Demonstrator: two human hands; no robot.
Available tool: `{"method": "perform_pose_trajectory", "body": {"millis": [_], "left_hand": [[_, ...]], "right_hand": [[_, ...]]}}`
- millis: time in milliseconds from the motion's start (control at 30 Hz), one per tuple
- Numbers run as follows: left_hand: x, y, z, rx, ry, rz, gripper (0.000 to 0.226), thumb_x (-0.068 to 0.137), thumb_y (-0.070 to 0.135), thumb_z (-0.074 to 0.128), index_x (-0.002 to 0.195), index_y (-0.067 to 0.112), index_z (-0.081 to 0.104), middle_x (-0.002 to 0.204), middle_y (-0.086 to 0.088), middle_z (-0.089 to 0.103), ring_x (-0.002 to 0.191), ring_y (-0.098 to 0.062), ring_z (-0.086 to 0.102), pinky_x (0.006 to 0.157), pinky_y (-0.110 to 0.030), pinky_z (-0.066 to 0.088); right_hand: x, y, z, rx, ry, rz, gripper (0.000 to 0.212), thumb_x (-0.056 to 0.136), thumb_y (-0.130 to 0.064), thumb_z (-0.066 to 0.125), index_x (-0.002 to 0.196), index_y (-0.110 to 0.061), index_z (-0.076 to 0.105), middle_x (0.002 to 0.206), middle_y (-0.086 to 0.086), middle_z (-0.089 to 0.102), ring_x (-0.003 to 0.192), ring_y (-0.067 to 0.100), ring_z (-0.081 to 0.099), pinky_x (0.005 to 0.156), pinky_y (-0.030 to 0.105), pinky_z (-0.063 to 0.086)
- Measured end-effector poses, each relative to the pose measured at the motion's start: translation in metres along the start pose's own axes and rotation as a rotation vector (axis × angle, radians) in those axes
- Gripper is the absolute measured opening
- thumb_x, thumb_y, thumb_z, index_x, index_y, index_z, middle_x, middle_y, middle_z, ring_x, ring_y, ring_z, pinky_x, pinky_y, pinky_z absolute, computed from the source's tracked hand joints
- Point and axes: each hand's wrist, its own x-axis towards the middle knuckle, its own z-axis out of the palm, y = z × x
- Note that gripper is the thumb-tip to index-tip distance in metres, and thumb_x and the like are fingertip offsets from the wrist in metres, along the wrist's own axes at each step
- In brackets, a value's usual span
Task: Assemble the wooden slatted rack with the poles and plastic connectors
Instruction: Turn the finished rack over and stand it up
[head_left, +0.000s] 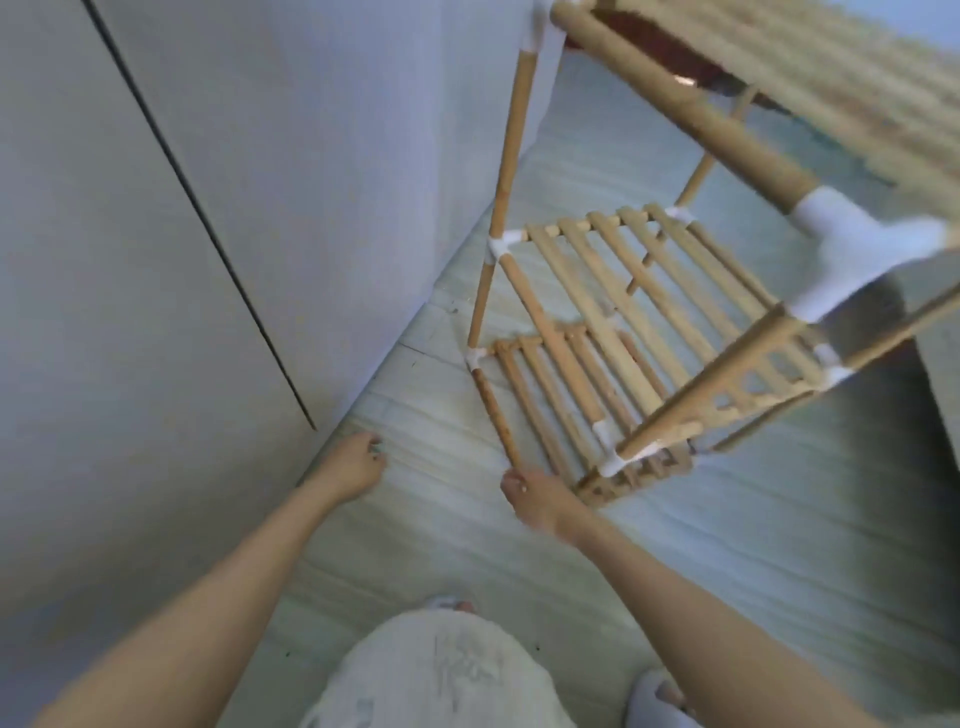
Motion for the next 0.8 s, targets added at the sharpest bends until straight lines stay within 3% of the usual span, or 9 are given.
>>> {"method": "perform_pose_trajectory", "body": {"millis": [100,167,300,400,500,567,667,733,800], "left_hand": [[-0.033,0.04,-0.017,-0.018,0.053,0.139,0.037,0.097,0.015,0.047,0.131,0.002,0.049,0.131,-0.016,0.053,0.119,-0.03,0.051,0.096,-0.029,0.038],[-0.056,0.069,-0.026,-0.037,0.104,0.231,0.034,0.097,0.015,0.048,0.128,0.002,0.053,0.13,-0.015,0.054,0.12,-0.029,0.051,0.1,-0.031,0.038],[-0.094,0.131,-0.045,-0.079,0.211,0.362,0.03,0.096,0.014,0.049,0.123,0.005,0.059,0.126,-0.012,0.059,0.117,-0.028,0.053,0.103,-0.033,0.038],[-0.121,0.186,-0.06,-0.186,0.242,0.405,0.029,0.097,0.012,0.045,0.121,0.004,0.058,0.119,-0.016,0.059,0.116,-0.033,0.053,0.098,-0.036,0.041],[-0.139,0.242,-0.072,-0.326,0.258,0.451,0.032,0.098,0.015,0.042,0.127,0.005,0.052,0.128,-0.023,0.053,0.121,-0.037,0.049,0.099,-0.041,0.042],[-0.138,0.272,-0.078,-0.395,0.268,0.454,0.042,0.1,0.025,0.04,0.137,0.005,0.04,0.139,-0.017,0.045,0.127,-0.032,0.044,0.105,-0.042,0.038],[-0.111,0.304,-0.087,-0.511,0.336,0.405,0.062,0.097,0.044,0.036,0.145,0.006,0.026,0.15,-0.014,0.031,0.134,-0.032,0.035,0.109,-0.049,0.032],[-0.086,0.324,-0.094,-0.644,0.405,0.324,0.067,0.094,0.052,0.037,0.143,0.007,0.029,0.147,-0.014,0.035,0.131,-0.033,0.038,0.108,-0.05,0.034],[-0.061,0.338,-0.099,-0.82,0.388,0.269,0.059,0.093,0.052,0.039,0.132,0.008,0.044,0.132,-0.016,0.049,0.121,-0.032,0.048,0.105,-0.049,0.038]], "right_hand": [[-0.05,0.016,-0.021,-0.032,-0.006,-0.004,0.034,0.101,-0.015,0.031,0.116,0.004,0.054,0.117,0.02,0.055,0.106,0.029,0.054,0.09,0.034,0.04],[-0.088,0.027,-0.041,-0.072,-0.013,-0.028,0.034,0.101,-0.015,0.031,0.117,0.002,0.055,0.123,0.02,0.051,0.114,0.033,0.05,0.091,0.036,0.038],[-0.148,0.051,-0.102,-0.091,0.093,-0.081,0.025,0.102,-0.028,0.03,0.103,-0.016,0.052,0.11,0.011,0.059,0.086,0.018,0.058,0.065,0.026,0.043],[-0.189,0.065,-0.153,-0.021,0.295,-0.105,0.022,0.101,-0.019,0.038,0.106,-0.006,0.054,0.084,0.003,0.064,0.063,0.013,0.057,0.05,0.016,0.043],[-0.222,0.078,-0.205,-0.054,0.66,-0.147,0.043,0.099,-0.033,0.04,0.077,-0.006,0.065,0.059,0.005,0.06,0.059,0.022,0.059,0.062,0.03,0.049],[-0.232,0.081,-0.236,-0.038,0.877,-0.18,0.05,0.098,-0.039,0.04,0.074,-0.003,0.063,0.064,0.013,0.061,0.063,0.029,0.059,0.065,0.037,0.049],[-0.222,0.08,-0.282,0.019,1.16,-0.222,0.04,0.098,-0.037,0.039,0.083,-0.006,0.059,0.074,0.01,0.061,0.069,0.028,0.056,0.064,0.036,0.044],[-0.198,0.076,-0.319,-0.01,1.248,-0.261,0.029,0.097,-0.03,0.04,0.094,-0.008,0.06,0.085,0.008,0.06,0.078,0.025,0.053,0.069,0.034,0.043],[-0.166,0.073,-0.361,-0.113,1.213,-0.242,0.029,0.097,-0.028,0.041,0.109,-0.009,0.059,0.105,0.013,0.059,0.096,0.028,0.053,0.081,0.038,0.044]]}}
